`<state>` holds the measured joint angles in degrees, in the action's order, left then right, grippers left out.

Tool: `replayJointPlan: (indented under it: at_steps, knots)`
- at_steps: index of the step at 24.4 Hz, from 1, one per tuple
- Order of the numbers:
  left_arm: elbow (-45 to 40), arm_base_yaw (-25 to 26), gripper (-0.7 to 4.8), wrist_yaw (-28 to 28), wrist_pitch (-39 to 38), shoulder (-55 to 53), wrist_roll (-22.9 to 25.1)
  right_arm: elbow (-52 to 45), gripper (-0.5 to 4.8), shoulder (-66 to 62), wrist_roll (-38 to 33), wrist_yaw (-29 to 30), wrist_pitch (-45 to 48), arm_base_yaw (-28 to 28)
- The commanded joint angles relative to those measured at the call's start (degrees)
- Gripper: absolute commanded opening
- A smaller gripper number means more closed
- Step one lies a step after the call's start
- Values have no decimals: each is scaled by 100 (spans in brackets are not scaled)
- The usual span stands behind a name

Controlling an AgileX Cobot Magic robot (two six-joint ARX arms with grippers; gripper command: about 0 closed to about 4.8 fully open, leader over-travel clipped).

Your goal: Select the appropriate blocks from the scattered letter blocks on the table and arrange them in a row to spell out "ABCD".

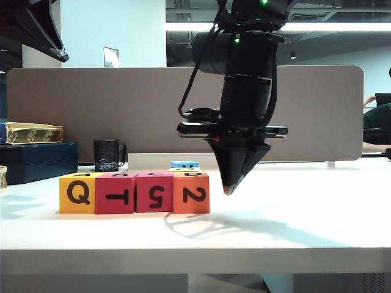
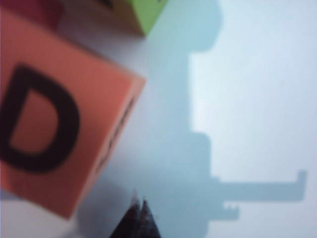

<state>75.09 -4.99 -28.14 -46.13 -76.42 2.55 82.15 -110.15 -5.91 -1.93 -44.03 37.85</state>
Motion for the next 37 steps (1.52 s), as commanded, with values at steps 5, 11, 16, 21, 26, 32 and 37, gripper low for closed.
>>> replayJointPlan:
  at_steps: [5,11,16,21,26,32,37]
  knots:
    - [33,-4,-6,-275,-83,28,4,24,-4,-7,15,59,503,9]
    - [33,-4,-6,-278,-168,28,42,24,-4,-26,15,109,553,9]
    - [33,-4,-6,-280,-214,28,42,24,-4,-26,9,291,625,13]
    - [33,-4,-6,-280,-223,28,42,24,-4,-26,-11,514,656,24]
    - [33,-4,-6,-278,-223,28,42,24,-4,-26,-9,507,660,85]
    - [33,-4,-6,-278,-223,28,46,24,-4,15,-4,127,581,74]
    - [33,-4,-6,-273,-223,31,184,24,-4,249,17,-111,579,68]
